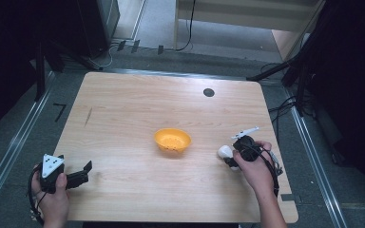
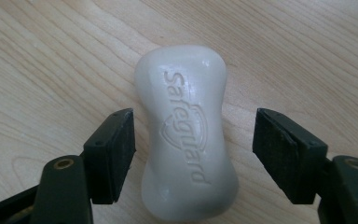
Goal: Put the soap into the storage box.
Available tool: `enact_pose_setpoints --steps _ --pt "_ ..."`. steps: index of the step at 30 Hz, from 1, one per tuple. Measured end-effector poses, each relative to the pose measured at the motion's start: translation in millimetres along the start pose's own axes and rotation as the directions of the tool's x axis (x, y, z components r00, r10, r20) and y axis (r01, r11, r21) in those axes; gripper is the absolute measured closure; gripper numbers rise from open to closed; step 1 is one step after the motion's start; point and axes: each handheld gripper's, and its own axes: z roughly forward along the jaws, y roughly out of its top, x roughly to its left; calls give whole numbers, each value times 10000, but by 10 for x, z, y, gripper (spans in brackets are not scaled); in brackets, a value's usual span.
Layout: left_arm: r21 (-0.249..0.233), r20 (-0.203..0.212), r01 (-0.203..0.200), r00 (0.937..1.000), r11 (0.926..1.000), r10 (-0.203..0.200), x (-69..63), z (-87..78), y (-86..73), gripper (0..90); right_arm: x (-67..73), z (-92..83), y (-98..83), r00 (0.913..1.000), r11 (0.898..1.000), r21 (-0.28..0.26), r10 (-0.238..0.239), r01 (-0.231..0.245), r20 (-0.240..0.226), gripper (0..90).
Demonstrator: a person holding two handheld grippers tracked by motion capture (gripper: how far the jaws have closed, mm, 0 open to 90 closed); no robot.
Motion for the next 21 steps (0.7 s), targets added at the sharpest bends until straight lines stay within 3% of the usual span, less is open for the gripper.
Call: enact_pose_setpoints --steps 15,21 --pt "18 30 2 10000 10000 -2 1 0 1 0 -14 159 43 9995 9980 625 -50 70 -312 446" --pt "17 28 -10 10000 10000 10 3 0 1 0 -29 180 36 9991 9984 567 71 -48 -414 491"
